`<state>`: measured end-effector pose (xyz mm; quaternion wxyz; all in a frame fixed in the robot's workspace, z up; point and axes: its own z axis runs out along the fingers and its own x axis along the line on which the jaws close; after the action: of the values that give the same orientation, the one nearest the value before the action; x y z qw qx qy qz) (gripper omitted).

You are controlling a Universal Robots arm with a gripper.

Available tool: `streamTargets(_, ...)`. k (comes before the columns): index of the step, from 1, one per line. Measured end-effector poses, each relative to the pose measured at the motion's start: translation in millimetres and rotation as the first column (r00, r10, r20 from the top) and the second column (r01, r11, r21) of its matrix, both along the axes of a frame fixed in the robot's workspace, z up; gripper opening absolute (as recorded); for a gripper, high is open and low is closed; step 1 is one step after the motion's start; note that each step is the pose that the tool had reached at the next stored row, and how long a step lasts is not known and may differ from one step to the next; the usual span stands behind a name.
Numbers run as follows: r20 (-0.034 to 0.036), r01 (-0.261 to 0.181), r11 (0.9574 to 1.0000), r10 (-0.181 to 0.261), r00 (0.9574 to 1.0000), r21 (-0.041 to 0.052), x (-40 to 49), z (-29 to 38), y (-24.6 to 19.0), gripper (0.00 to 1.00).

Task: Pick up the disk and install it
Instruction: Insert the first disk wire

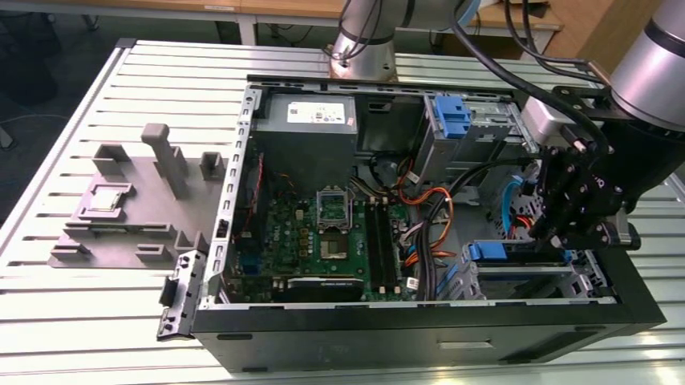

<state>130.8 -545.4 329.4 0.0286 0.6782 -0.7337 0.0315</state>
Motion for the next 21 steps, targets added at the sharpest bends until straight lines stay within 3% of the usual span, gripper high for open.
streamTargets(1, 0.0, 0.0, 1.0, 0.0, 1.0, 0.0, 0.0, 0.0, 0.0, 0.23)
streamTargets(2, 0.0, 0.0, 1.0, 0.0, 1.0, 0.0, 0.0, 0.1, 0.0, 0.3)
streamTargets(5, 0.0, 0.0, 1.0, 0.0, 1.0, 0.0007, 0.0, 1.6, 0.0, 0.3)
streamTargets(14, -0.0001, 0.0, 0.9999, 0.0, 1.0, 0.0166, 0.0, 11.9, 0.0, 0.29)
streamTargets(16, -0.0002, 0.0, 0.9998, 0.0, 1.0, 0.0191, 0.0, 13.9, 0.0, 0.15)
streamTargets(21, -0.0002, 0.0, 0.9998, 0.0, 1.0, 0.0204, 0.0, 14.2, 0.0, 0.11)
